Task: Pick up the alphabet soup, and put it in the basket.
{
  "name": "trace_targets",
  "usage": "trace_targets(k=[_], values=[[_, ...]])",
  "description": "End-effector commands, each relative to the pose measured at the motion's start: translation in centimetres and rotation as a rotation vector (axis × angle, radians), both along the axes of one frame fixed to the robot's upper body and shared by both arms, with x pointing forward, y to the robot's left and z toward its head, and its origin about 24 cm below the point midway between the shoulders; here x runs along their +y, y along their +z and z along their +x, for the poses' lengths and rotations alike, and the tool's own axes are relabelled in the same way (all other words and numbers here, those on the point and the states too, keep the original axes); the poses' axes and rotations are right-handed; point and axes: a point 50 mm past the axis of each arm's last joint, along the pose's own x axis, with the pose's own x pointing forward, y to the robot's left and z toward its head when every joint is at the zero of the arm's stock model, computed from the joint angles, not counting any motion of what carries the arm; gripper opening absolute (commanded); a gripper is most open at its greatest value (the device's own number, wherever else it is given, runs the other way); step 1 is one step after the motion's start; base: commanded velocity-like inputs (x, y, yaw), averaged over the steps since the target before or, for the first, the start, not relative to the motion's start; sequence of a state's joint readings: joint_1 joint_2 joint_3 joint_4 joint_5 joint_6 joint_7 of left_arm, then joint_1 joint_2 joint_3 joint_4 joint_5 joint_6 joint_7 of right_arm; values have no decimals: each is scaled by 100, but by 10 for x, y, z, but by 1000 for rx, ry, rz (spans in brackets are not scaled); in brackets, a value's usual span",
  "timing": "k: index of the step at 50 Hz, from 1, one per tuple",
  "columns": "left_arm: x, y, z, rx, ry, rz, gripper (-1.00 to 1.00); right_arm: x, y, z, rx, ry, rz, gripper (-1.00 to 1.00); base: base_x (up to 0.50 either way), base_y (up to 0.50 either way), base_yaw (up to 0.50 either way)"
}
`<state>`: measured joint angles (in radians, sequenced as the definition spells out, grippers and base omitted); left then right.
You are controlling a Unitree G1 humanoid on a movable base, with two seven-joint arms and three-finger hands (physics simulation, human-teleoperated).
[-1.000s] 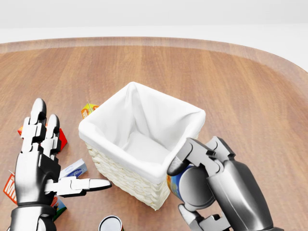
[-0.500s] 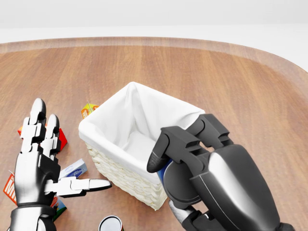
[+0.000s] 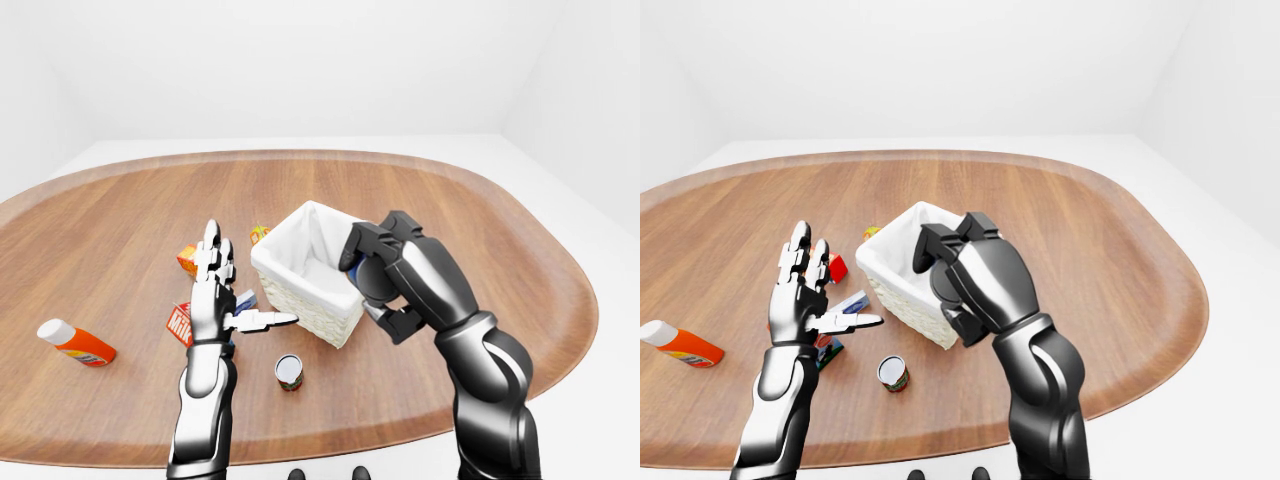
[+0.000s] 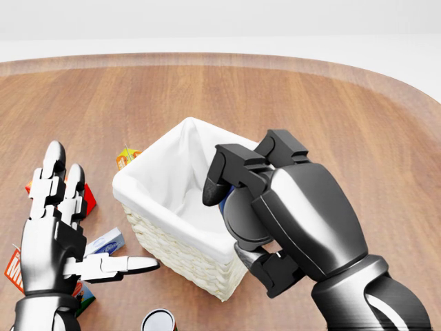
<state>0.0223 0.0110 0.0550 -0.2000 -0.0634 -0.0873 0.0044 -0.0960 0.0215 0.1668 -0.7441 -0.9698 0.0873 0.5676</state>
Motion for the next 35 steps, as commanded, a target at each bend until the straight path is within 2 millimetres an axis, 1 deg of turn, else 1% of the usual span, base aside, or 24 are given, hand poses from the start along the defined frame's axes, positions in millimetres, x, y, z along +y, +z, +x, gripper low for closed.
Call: trace_targets(k=[1,2,8,10,12,16,24,35], values=[[0,0,0,0,0,-1,100,4,12,25,-39,-6,-5,-100,0,0,0],[0,0,0,1,-1,-1,100,5,13,30,-40,-5,-3,-100,0,0,0],[0,0,0,-2,-2,-2,100,9,16,39,-47,4,0,-100,0,0,0],[0,1,-1,-3,-2,-3,100,10,15,45,-37,4,10,-100,0,0,0],[0,1,-1,-3,-2,-3,100,10,14,45,-37,5,10,-100,0,0,0],[0,0,0,-1,-3,-3,100,12,10,59,-13,1,21,-100,0,0,0],[0,1,0,-5,-3,-3,100,15,4,78,23,-11,20,-100,0,0,0],[0,-2,1,7,-4,-4,100,21,1,87,63,-1,-20,-100,0,0,0]])
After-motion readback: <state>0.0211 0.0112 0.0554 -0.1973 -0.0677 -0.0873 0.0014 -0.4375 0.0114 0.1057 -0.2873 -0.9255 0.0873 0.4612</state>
